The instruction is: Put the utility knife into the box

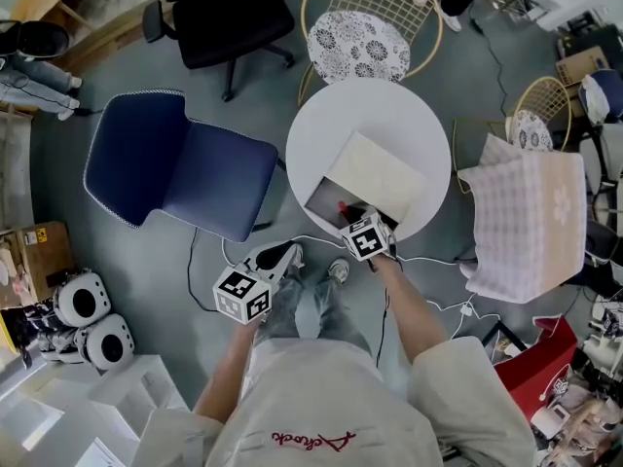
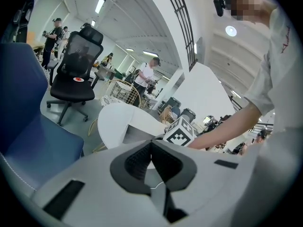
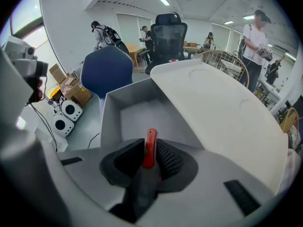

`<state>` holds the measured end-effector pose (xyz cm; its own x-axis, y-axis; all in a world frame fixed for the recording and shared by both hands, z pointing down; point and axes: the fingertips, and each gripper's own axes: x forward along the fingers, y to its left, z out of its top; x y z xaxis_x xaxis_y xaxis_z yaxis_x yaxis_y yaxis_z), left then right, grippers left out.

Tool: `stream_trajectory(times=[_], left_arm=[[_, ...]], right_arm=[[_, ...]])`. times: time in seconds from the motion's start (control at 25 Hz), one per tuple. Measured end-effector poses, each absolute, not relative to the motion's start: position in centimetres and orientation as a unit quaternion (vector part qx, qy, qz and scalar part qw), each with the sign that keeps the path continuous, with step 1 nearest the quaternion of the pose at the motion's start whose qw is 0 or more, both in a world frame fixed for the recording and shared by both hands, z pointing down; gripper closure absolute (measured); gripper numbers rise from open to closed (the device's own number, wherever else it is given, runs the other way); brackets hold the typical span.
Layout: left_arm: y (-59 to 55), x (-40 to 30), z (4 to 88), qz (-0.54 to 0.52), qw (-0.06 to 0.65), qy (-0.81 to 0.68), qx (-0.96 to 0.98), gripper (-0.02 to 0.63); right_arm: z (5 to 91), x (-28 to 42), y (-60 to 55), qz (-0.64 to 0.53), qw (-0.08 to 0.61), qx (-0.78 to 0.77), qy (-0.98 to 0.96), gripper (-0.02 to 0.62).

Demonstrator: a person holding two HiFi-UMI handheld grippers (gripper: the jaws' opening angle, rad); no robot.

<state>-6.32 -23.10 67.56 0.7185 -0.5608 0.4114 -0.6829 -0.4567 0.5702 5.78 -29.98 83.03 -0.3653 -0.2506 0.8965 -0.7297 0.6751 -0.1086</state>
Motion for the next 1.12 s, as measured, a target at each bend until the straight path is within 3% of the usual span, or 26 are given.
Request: stream_trajectory(times=[0.12,0.52,0.92,1.12], left_arm=[[-23.0,-6.2,67.4,0.081,0.37,-0.362,0.852,0.595],[-23.1,-5.4,66.6,0.077,0.356,-0.35,0.863,0.595],[-22.8,-4.9,65.4,0.074,0.339,-0.325,0.88,0.595],[-23.4,-4.5,64.3,0.071,0.323,-0.304,0.893,0.595]], right_arm=[[82.8,5.8,-30.1,0.248,0.472,0.311,-0.787,0.496],[80.3,5.7,-30.1,0.24,0.45,0.332,-0.793,0.497],[77.5,6.0,-29.3,0.22,0.436,0.36,-0.795,0.576],[75.7,6.6,-29.6,0.212,0.409,0.397,-0.794,0.578]])
